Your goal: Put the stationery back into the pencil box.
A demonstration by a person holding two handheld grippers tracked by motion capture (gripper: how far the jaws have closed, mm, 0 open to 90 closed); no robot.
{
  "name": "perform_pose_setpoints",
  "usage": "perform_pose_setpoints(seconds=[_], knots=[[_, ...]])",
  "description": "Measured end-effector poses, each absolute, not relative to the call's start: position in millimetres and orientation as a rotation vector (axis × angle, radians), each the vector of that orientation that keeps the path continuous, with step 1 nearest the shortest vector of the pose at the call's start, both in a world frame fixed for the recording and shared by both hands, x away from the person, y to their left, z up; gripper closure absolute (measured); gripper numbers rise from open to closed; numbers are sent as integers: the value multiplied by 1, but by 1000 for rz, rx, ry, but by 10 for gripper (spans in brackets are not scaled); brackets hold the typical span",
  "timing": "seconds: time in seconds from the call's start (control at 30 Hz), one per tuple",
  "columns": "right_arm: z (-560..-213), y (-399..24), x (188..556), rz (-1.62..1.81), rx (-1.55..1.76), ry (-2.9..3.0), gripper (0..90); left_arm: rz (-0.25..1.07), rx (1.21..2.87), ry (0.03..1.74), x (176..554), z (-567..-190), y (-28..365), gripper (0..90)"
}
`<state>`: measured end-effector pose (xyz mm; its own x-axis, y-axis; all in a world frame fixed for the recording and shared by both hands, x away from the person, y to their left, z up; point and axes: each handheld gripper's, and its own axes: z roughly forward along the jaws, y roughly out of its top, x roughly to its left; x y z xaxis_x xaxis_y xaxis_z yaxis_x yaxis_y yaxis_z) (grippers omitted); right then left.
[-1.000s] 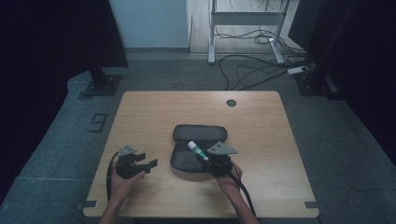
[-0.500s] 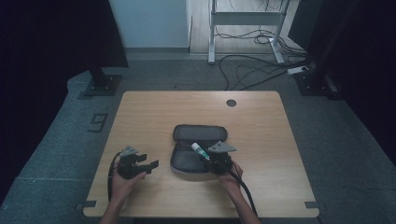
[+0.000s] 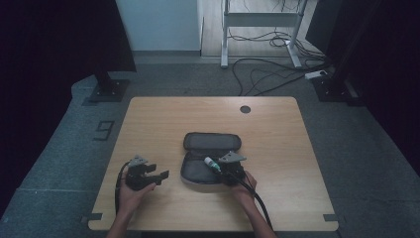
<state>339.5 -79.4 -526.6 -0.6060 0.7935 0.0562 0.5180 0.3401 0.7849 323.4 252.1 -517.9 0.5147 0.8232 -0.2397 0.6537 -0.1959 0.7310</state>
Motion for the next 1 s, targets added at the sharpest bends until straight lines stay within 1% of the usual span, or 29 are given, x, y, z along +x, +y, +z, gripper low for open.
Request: perform_pose_setpoints(seconds=[0.07,0.17,0.27,0.43,0.63,1.0], knots=[[-527,-79,339,1137,1156,2273,639,259,1927,1213,323,-518,252,303],[-526,-78,339,1127,1146,2272,573,258,1928,1214,324,-518,252,303],[-525,-78,338,1128,1148,2265,539,258,1928,1213,324,-518,252,303],[-520,-81,335,1183,1157,2217,457,259,1927,1210,323,-518,252,303],[-509,-86,330,1269,1153,2174,420,260,1932,1209,323,-518,252,303],[-497,-106,319,1353,1158,2108,404,258,1933,1207,323,-518,252,302]])
